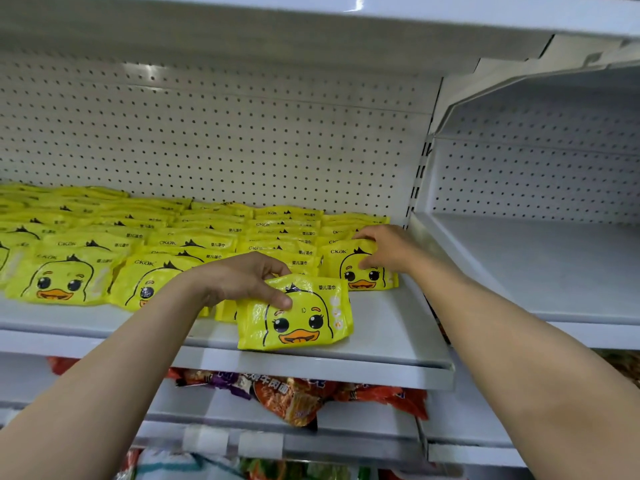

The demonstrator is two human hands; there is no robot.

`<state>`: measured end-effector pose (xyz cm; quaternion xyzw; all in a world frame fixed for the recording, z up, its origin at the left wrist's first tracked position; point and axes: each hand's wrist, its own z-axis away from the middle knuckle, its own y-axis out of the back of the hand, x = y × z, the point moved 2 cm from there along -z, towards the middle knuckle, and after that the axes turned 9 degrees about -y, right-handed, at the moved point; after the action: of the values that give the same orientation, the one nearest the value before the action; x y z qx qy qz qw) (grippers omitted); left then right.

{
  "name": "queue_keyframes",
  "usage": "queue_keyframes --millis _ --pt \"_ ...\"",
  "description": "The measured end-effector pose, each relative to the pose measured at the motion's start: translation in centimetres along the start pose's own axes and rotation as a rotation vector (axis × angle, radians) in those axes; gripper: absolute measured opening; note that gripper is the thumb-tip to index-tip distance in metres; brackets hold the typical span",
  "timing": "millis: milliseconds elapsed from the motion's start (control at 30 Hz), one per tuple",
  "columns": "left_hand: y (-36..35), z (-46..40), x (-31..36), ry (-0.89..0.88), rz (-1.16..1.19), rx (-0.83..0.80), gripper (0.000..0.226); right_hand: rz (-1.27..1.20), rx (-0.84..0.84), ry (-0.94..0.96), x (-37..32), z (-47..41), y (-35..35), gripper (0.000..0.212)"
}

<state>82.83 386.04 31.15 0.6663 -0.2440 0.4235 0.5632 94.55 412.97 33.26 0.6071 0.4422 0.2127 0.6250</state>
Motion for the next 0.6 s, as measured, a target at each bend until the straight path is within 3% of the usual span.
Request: queue_keyframes --millis 167,333,600 --pt "-0.4 -0.9 1.0 -0.007 -0.007 0.009 0.035 0.064 0.083 -0.013 0.3 0.7 -0.5 0.069" --pt "-1.3 -1.7 2.3 -0.043 -0.015 -0.038 0.031 0.041 0.125 -0.08 0.8 1.4 -0.4 0.071" --pt "-2.7 -4.9 4.4 -0.068 -0.073 -0.039 0.037 -0.133 0.285 -0.04 1.8 4.2 3.8 0.047"
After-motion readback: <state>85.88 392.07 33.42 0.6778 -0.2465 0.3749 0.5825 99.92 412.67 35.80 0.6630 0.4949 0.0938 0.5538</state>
